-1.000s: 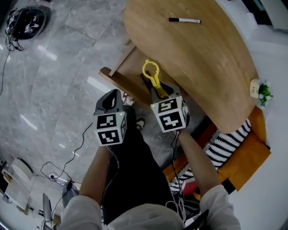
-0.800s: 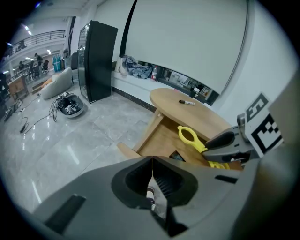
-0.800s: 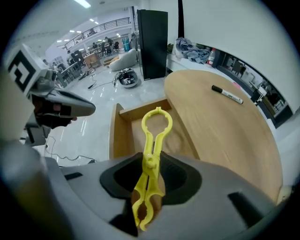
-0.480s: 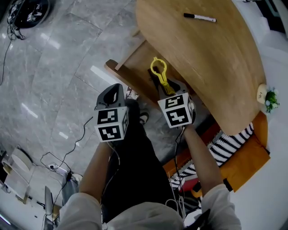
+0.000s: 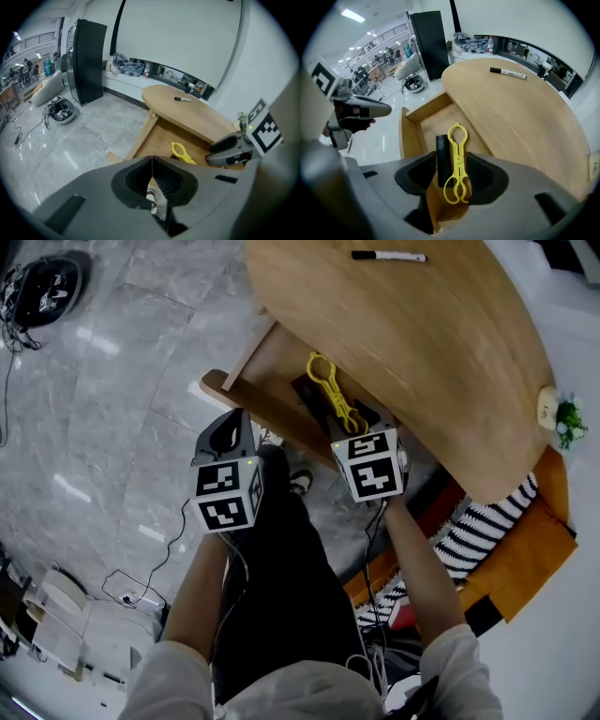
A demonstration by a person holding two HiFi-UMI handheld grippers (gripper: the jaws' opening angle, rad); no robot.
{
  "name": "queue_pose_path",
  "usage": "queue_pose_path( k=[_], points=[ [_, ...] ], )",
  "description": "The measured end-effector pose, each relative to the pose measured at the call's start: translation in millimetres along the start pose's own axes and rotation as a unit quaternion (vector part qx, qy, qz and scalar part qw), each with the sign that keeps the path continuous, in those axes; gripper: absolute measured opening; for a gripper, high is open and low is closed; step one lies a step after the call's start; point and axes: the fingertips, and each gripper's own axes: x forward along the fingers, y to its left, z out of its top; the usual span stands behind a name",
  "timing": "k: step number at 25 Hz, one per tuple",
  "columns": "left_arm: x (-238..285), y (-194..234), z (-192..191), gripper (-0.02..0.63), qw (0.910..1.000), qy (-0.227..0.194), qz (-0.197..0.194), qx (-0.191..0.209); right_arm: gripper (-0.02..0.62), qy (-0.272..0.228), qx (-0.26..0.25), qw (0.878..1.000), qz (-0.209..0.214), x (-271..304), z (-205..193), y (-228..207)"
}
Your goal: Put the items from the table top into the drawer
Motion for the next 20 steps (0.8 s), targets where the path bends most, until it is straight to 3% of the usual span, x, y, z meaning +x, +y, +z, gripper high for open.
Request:
queue_pose_path(
  k=[10, 20],
  points=[
    [-3.1, -20.0, 4.7, 0.01, 0.9998, -0.003, -0.014, 0.013, 0.184, -0.033, 0.012, 0.999, 0.004, -29.7, 8.1, -2.8],
    [1.6, -18.1, 49.9, 0.011, 0.9998, -0.011, -0.01, 0.014, 0.181, -0.07, -0.008, 0.997, -0.014, -60.1, 76.5, -52.6]
  ],
)
